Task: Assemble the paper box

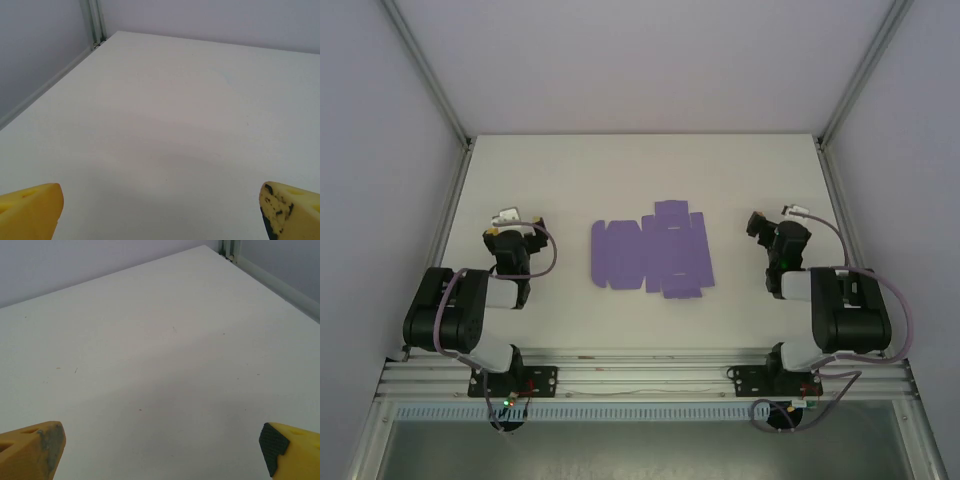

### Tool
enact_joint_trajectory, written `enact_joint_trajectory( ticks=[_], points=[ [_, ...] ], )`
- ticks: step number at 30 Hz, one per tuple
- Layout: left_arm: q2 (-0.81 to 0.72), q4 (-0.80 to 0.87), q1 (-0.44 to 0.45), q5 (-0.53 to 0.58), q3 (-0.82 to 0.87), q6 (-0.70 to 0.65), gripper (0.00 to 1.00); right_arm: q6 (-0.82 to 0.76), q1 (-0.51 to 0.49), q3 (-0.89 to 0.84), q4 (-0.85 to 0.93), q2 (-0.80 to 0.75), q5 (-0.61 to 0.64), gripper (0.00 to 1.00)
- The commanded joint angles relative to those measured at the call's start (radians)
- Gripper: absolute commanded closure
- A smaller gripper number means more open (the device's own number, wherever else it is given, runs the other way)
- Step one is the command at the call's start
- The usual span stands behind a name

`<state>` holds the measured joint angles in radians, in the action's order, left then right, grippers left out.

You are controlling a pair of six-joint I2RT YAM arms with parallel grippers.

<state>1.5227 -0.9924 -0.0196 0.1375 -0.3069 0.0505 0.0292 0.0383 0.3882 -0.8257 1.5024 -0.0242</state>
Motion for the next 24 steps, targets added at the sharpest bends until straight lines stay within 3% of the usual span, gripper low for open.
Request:
enact_joint_trajectory(
  ticks=[1, 18, 24],
  points=[
    [-0.011, -0.014, 0.007, -0.009, -0.011, -0.013, 0.0, 0.009, -0.002, 0.005, 0.002, -0.005, -0.001, 0.0],
    [-0.011, -0.013, 0.007, -0.007, -0.011, -0.013, 0.0, 0.009, -0.003, 0.005, 0.002, -0.004, -0.001, 0.0],
    [-0.009, 0.007, 0.007, -0.059, -0.024, -0.034, 0.0, 0.011, -0.002, 0.008, 0.005, -0.003, 0.0, 0.0]
  ],
)
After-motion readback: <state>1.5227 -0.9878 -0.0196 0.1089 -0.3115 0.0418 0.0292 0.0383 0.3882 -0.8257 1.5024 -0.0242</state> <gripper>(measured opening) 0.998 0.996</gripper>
